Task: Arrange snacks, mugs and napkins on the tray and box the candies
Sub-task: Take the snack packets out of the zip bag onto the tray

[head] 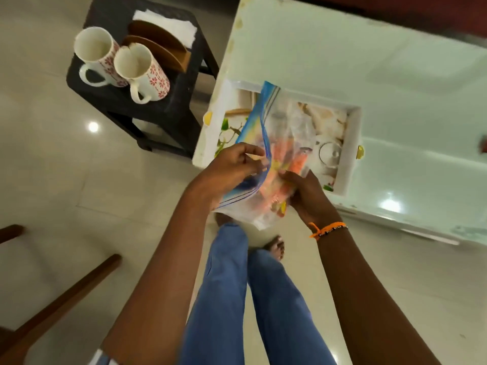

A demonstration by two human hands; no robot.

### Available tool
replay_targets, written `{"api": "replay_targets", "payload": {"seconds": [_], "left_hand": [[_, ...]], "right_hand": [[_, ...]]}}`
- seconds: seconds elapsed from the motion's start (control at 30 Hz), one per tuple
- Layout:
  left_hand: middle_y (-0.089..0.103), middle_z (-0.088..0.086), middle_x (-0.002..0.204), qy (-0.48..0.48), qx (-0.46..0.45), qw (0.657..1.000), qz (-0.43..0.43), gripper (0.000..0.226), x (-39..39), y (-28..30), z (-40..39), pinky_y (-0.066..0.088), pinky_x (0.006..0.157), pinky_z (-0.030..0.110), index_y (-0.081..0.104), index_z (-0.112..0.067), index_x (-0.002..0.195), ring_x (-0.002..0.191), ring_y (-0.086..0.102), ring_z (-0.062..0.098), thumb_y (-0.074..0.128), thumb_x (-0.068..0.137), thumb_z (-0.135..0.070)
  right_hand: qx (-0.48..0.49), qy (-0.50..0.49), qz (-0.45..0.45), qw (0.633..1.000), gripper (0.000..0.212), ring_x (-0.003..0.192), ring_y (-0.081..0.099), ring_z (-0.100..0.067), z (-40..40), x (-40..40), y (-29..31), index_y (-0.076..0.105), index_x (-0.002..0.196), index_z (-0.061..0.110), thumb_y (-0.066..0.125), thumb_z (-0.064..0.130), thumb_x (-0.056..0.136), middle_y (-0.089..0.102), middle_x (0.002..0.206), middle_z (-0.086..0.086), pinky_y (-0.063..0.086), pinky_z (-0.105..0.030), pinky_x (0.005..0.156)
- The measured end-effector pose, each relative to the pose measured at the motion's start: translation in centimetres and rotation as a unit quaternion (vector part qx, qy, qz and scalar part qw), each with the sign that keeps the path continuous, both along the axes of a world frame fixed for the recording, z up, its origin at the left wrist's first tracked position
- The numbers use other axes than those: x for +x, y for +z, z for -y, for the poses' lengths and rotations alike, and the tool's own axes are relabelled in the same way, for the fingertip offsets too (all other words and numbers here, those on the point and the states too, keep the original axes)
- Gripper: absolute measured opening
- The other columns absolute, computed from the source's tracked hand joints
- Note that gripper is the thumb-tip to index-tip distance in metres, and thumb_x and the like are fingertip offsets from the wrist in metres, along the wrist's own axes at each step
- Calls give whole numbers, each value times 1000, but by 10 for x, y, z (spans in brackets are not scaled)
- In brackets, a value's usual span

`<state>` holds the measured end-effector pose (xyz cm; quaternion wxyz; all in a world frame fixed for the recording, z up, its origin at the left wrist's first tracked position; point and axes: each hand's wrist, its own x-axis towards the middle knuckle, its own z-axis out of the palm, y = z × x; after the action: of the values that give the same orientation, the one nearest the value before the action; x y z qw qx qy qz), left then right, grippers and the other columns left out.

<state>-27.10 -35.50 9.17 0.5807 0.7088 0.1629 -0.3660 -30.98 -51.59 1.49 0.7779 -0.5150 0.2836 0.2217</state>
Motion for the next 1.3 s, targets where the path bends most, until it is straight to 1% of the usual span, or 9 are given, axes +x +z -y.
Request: {"api": "replay_targets", "payload": {"seconds": [0.1, 0.23, 0.33, 0.5, 0.63, 0.77, 1.07, 1.2, 1.3], "left_hand": [[55, -1, 85, -60, 99, 988, 103, 44, -10, -5, 8, 48, 64, 16, 58, -14, 110, 71, 58, 10, 77, 71, -22], [45, 6, 127, -16, 356, 900, 251, 83, -17, -16, 1, 42, 94, 37, 43, -21, 129, 116, 47, 25, 83, 58, -32], [59, 5, 104, 71, 173, 981, 54, 64, -16, -20, -7, 53, 74, 26, 46, -13, 123, 88, 64, 14, 79, 69, -24], [56, -5, 61, -4, 130, 985, 116, 22, -19, -4, 0, 49, 53, 26, 57, -22, 83, 49, 54, 12, 63, 74, -3], [64, -2, 82, 1, 148, 974, 174, 19, -26, 15, 21, 55, 73, 39, 55, -24, 87, 79, 64, 20, 61, 77, -9], [68, 1, 112, 37, 169, 961, 214, 23, -34, 24, 33, 53, 90, 39, 61, -22, 108, 104, 63, 19, 61, 85, -25], [65, -7, 93, 209, 233, 910, 271, 27, -31, 41, 18, 42, 66, 2, 66, -13, 113, 83, 58, 5, 51, 91, -12], [62, -10, 96, 242, 227, 898, 289, 26, -30, 51, 12, 47, 71, 5, 64, -13, 115, 80, 60, 1, 50, 93, -18], [67, -7, 102, 254, 207, 897, 298, 27, -34, 58, 16, 54, 80, 17, 64, -14, 116, 87, 64, 3, 52, 92, -19]], "right_hand": [[-7, 19, 19, 1000, 34, 75, 68, -16, -7, 2, -12, 51, 118, 4, 49, -5, 85, 72, 83, -2, 57, -30, 66], [42, 28, 9, 999, 33, 84, 69, -21, -2, 4, -25, 58, 113, 10, 53, -2, 82, 73, 91, -3, 59, -35, 76], [50, 33, 1, 998, 34, 81, 71, -15, 0, 5, -22, 58, 113, 11, 55, 1, 80, 75, 86, 2, 58, -28, 69], [-154, 81, 37, 984, 34, 92, 57, -5, -11, 5, 9, 46, 127, 14, 50, 15, 93, 61, 110, 4, 46, -13, 66], [-216, -9, 114, 970, 38, 106, 50, -9, -16, 0, 56, 48, 117, 25, 50, 42, 82, 52, 117, 6, 41, -14, 79], [-286, 51, 156, 944, 44, 84, 57, -2, -14, -5, 86, 49, 117, 15, 65, 31, 79, 59, 100, 4, 47, -7, 67], [-471, 61, 173, 863, 32, 73, 52, -17, 17, 4, 110, 47, 105, 0, 55, -6, 74, 54, 94, -5, 38, -6, 55], [-553, 27, 242, 797, 26, 76, 49, -16, 11, 2, 139, 50, 91, 9, 52, -5, 69, 51, 90, -3, 32, -14, 58], [-510, 78, 302, 802, 16, 72, 55, -15, -21, 8, 142, 58, 82, 15, 52, 3, 74, 60, 81, 0, 46, -19, 66]]}}
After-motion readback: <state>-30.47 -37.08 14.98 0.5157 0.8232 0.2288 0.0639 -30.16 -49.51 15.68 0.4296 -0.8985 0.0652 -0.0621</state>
